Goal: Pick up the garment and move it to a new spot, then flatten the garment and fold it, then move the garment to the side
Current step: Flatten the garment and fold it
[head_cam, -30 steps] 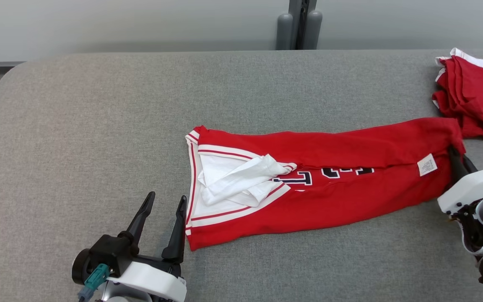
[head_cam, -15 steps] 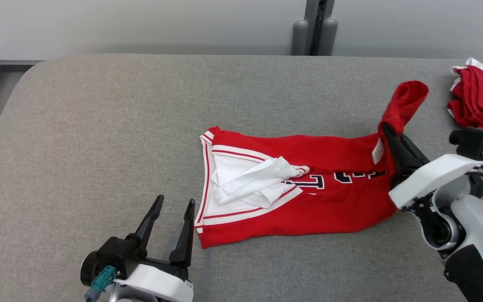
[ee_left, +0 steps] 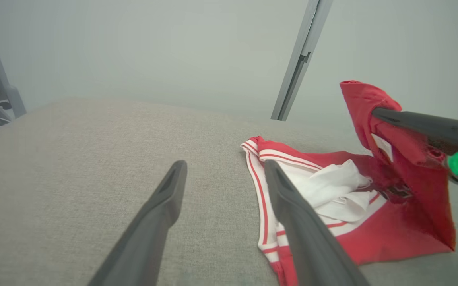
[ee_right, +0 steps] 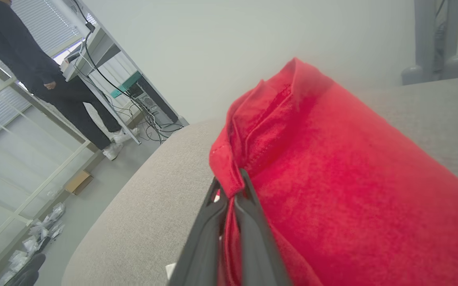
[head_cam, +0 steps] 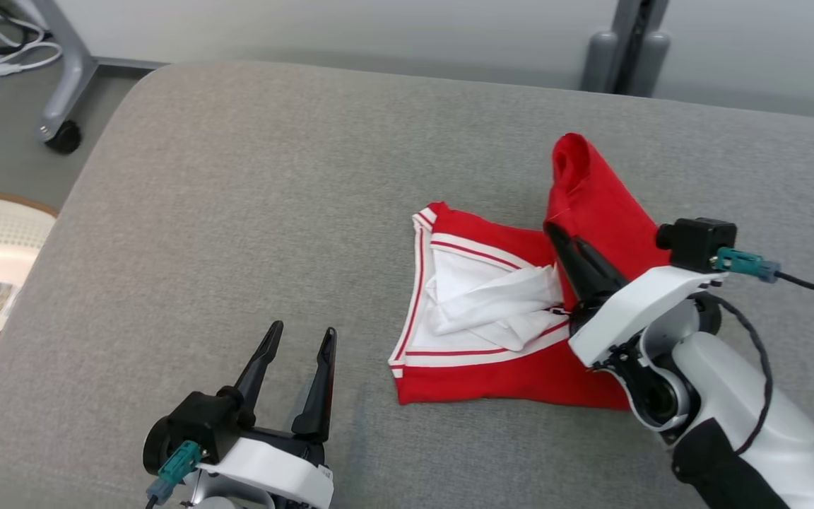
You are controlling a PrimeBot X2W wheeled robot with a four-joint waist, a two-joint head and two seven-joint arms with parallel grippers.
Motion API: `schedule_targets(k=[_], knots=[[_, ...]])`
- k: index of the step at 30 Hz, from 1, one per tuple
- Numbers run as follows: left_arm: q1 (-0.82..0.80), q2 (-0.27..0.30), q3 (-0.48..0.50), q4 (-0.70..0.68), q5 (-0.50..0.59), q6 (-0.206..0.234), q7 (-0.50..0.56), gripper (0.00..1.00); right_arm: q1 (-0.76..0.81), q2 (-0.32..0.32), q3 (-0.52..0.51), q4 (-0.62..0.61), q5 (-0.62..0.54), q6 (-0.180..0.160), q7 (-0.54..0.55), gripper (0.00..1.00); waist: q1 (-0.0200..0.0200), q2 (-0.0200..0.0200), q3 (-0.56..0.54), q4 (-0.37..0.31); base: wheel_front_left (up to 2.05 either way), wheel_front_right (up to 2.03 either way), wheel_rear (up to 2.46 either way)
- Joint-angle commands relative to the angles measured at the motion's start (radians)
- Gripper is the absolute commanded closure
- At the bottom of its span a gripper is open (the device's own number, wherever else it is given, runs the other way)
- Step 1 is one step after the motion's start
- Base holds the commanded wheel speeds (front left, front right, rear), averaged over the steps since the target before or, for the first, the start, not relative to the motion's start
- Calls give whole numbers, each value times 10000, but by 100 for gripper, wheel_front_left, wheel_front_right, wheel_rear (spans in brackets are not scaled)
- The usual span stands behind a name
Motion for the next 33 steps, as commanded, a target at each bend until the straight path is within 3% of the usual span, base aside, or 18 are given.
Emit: schedule_targets(k=[1,9,24,25,26,33], knots=[[-89,38,36,-27,-63,51,-35,0,-41,9,51,45,-49,1,23,100,0,0,64,175,0,0,0],[-107,36,-88,-17,-223,117,-35,0,-166,739,371,330,-14,1,69,100,0,0,134,635,0,0,0],[-277,36,-361,29,-480,196,-35,0,-515,1625,1109,2494,-210,1,-134,100,0,0,164,1058,0,0,0],[-270,36,-361,8,-488,209,-35,0,-562,1645,1156,2574,-191,1,-174,63,0,0,165,1069,0,0,0],[-258,35,-355,-16,-489,223,-35,0,-599,1663,1193,2619,-104,1,-243,2,0,0,166,1073,0,0,0],[-131,35,-197,-113,-321,261,-35,0,-774,1559,1560,1504,663,1,-712,0,0,0,49,580,0,0,0]])
